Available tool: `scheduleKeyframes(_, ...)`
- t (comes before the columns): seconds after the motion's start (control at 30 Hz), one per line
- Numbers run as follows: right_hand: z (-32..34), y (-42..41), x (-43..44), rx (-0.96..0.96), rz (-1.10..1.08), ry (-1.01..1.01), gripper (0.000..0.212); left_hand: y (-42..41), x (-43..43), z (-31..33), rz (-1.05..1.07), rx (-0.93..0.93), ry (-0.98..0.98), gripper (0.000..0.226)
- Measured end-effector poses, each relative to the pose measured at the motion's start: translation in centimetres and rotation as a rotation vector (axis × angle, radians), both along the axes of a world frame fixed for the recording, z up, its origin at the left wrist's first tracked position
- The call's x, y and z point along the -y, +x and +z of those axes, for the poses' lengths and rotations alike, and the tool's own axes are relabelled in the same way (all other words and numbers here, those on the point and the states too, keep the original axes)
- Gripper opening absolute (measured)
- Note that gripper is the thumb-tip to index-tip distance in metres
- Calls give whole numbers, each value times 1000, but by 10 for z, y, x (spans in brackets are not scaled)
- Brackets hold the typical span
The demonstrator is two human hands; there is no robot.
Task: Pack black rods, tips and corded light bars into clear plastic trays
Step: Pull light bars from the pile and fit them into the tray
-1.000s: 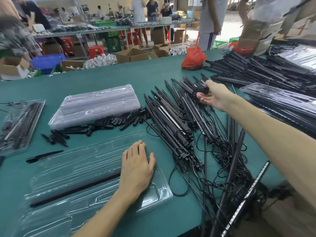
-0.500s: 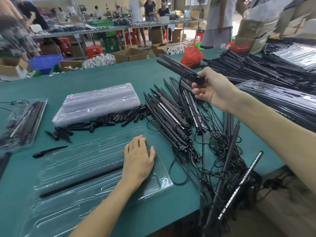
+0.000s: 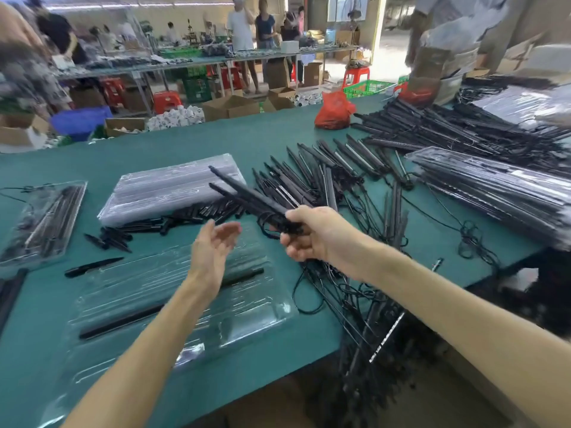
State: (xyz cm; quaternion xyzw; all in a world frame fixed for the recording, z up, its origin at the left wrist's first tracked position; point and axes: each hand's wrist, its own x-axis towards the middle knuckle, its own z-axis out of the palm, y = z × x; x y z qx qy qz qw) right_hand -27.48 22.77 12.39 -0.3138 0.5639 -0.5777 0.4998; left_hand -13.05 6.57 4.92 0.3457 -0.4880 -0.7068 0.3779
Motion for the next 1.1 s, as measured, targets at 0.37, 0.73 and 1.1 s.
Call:
scheduleKeyframes(0.37, -36, 21, -12, -664, 172, -93, 29, 6, -31, 37, -141, -327, 394, 26)
scheduleKeyframes(0.73, -70, -91, -32, -1220, -314, 434, 36, 25, -8, 88, -203, -582, 445, 30)
scheduleKeyframes(1.1, -61, -103, -28, -775, -523, 125, 50, 25, -13, 79, -175, -499, 365, 31)
